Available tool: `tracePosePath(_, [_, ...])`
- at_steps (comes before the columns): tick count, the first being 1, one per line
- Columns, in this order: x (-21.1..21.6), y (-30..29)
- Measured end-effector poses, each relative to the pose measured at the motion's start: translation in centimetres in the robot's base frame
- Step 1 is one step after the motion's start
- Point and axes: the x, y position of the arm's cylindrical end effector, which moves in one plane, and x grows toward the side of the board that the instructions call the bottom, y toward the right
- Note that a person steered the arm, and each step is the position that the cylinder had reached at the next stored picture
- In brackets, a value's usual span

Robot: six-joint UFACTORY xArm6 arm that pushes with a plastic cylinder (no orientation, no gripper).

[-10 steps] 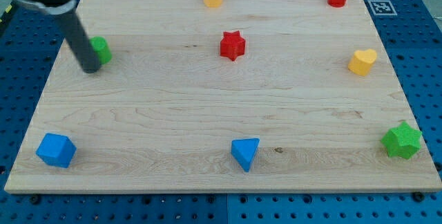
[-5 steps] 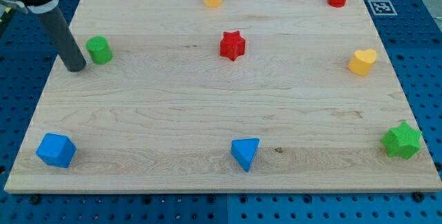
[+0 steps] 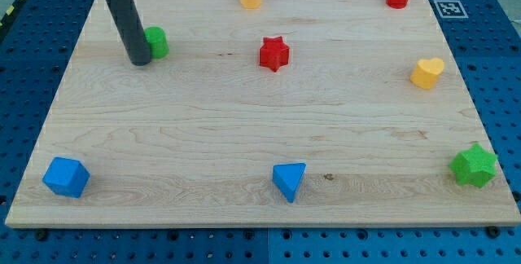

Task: Place the green circle to the bottom of yellow hexagon

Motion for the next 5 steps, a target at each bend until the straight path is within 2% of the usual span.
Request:
tracePosePath(3, [-3.5,0.1])
tracePosePath(5, [-6.2,3.0])
